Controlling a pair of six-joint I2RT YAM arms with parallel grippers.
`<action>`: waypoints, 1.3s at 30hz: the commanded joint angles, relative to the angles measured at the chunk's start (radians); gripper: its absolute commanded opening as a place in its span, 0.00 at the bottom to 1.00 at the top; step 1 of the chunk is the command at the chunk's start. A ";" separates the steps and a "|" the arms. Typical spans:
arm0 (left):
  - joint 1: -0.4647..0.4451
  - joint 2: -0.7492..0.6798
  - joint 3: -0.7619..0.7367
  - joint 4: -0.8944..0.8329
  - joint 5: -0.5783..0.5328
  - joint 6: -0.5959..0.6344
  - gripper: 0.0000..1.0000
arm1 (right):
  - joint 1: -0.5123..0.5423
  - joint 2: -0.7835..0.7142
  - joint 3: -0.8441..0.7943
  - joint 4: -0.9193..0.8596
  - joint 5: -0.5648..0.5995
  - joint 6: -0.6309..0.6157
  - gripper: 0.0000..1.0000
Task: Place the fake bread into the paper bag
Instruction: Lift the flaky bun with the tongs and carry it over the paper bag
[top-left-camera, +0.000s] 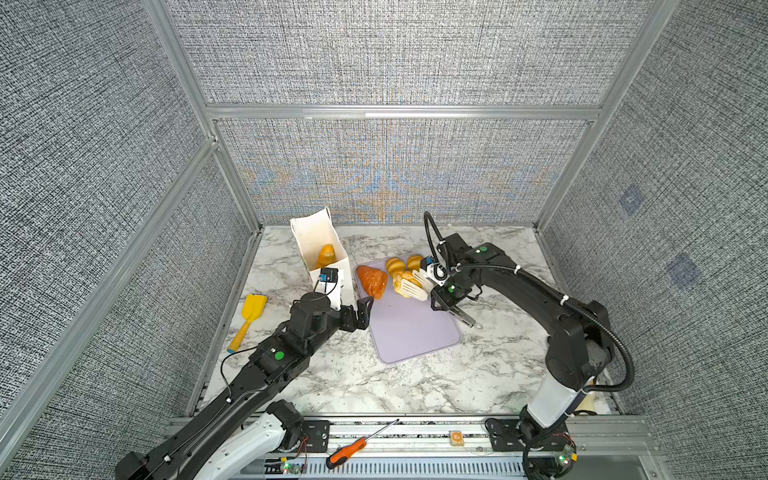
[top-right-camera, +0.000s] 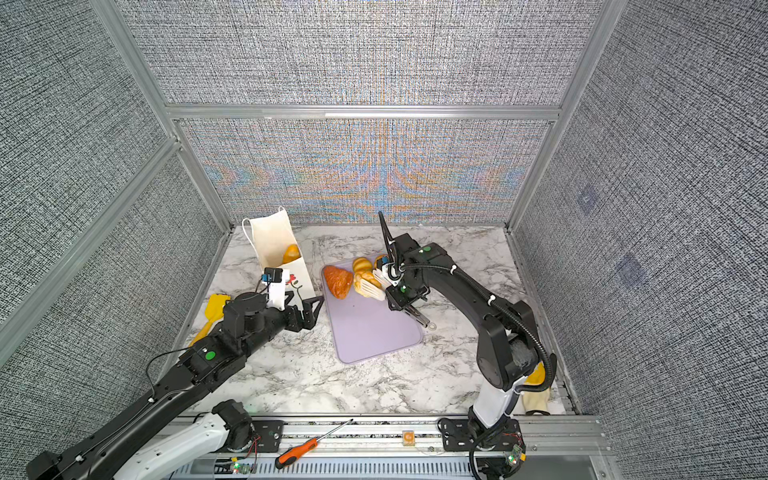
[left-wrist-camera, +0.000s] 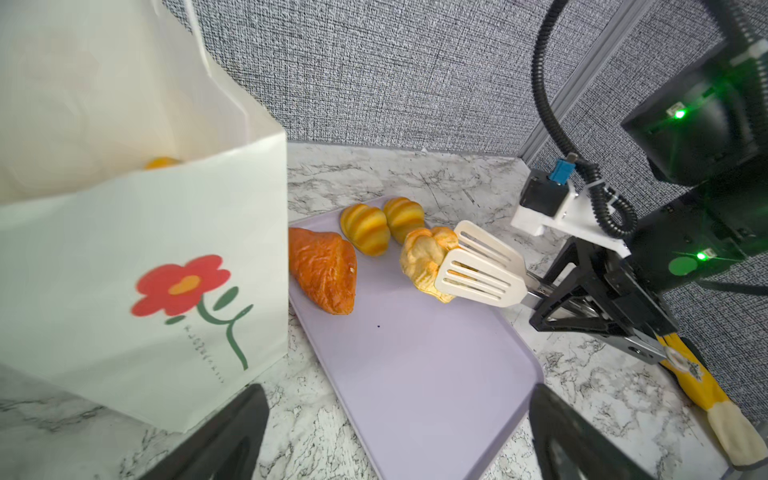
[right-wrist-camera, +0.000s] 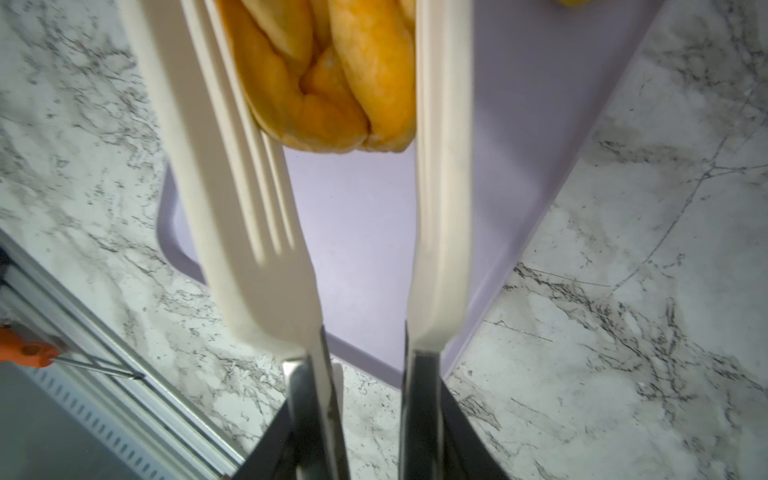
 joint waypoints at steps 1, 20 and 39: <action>0.020 -0.008 0.040 -0.071 0.045 0.045 0.99 | 0.002 -0.030 0.013 0.022 -0.088 0.026 0.40; 0.213 -0.035 0.263 -0.295 0.078 0.152 1.00 | 0.143 -0.081 0.203 0.058 -0.179 0.126 0.39; 0.445 -0.017 0.305 -0.312 0.279 0.207 1.00 | 0.249 0.130 0.512 0.159 -0.220 0.188 0.39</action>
